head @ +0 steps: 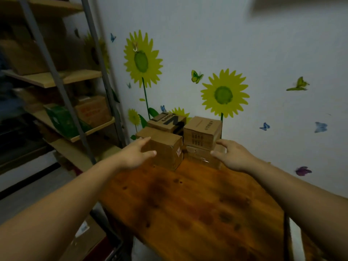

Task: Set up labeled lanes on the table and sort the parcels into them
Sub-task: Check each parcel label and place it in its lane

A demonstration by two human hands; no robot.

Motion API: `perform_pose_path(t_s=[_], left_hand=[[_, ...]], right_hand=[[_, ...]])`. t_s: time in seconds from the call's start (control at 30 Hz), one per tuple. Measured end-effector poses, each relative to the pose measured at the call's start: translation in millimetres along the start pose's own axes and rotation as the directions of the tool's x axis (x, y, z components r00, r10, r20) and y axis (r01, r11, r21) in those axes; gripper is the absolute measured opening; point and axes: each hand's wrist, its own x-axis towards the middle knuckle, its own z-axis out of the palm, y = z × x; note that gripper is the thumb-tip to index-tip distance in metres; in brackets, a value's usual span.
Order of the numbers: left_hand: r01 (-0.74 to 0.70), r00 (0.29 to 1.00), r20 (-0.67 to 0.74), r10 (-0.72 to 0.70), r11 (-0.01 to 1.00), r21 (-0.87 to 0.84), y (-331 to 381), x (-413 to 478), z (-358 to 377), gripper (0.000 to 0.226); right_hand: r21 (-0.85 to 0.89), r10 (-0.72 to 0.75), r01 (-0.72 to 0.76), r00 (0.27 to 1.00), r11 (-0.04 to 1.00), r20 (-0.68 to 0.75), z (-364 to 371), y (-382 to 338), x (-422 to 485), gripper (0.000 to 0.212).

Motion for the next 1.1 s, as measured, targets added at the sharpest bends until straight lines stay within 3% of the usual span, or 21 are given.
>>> perform_pose_path(t_s=[0.2,0.43,0.8,0.93,1.1], left_hand=[[-0.013,1.0,0.023,0.013,0.999,0.03,5.3,103.5,-12.5,0.066],[-0.104,0.984,0.15,0.099,0.994,0.027,25.0,210.9,0.3,0.068],[-0.156,0.919,0.358,0.163,0.987,-0.05,52.1,353.0,55.8,0.067],[-0.08,0.912,0.389,0.126,0.988,-0.133,46.0,390.7,71.6,0.074],[0.073,0.865,0.494,0.09,0.951,-0.3,41.1,410.0,87.1,0.058]], right_hand=[[0.057,0.023,-0.022,1.0,0.998,-0.018,6.3,5.2,87.0,0.055],[0.11,0.204,-0.205,0.979,0.973,0.018,18.7,25.3,145.0,0.067],[0.167,0.447,-0.445,0.894,0.88,0.026,41.3,37.5,209.8,0.052],[0.333,0.537,-0.513,0.843,0.791,0.024,57.3,43.1,234.9,0.051],[0.506,0.591,-0.51,0.807,0.696,0.0,74.0,45.4,255.5,0.046]])
